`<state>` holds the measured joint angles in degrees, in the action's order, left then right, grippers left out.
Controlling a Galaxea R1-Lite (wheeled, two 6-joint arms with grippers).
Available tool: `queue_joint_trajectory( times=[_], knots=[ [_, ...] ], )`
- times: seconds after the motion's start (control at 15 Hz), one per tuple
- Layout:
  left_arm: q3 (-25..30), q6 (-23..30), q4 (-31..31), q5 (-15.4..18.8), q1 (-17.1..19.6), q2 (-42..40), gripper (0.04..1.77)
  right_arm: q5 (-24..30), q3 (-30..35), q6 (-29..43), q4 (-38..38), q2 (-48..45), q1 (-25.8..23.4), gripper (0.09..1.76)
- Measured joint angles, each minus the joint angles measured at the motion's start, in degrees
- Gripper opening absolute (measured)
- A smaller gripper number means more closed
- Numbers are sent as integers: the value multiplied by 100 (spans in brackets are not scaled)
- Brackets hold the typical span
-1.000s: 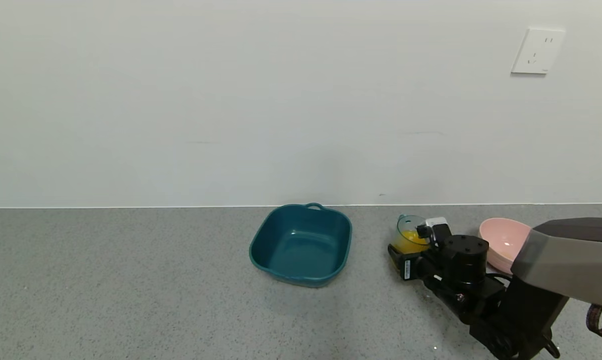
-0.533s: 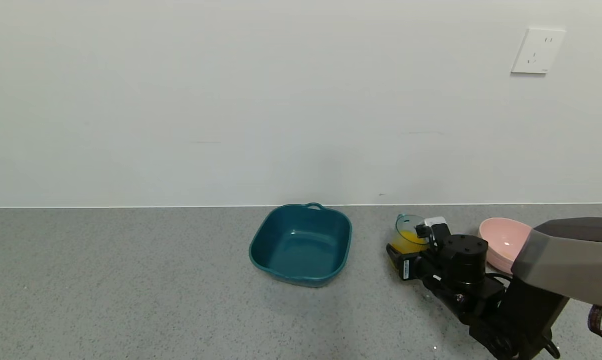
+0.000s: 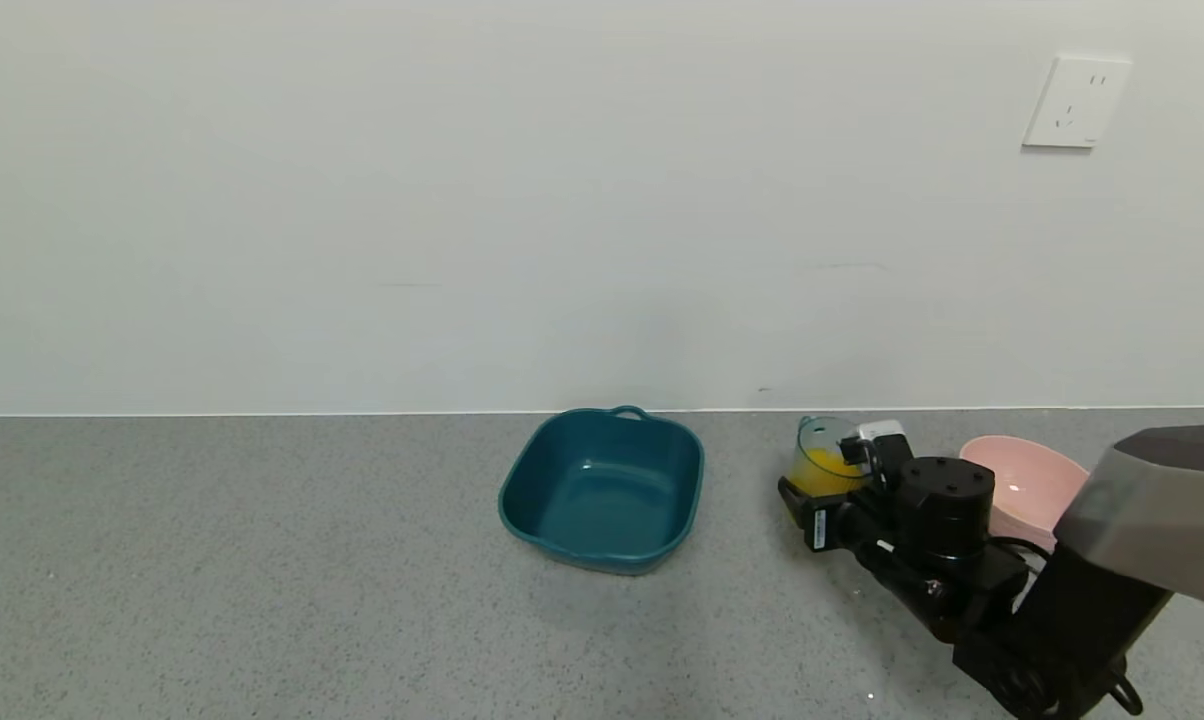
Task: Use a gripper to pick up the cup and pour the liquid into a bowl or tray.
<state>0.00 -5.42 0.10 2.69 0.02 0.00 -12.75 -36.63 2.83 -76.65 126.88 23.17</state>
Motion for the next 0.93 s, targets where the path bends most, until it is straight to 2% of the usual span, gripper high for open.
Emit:
queue_joint_trajectory(
  times=[0.53, 0.93],
  knots=[
    [0, 0, -2, 2, -2, 0, 172, 127, 41, -11, 1219, -1128, -118, 135],
    [0, 0, 0, 0, 0, 0, 172, 493, 69, -165, 1759, -1894, -669, 135]
  ],
)
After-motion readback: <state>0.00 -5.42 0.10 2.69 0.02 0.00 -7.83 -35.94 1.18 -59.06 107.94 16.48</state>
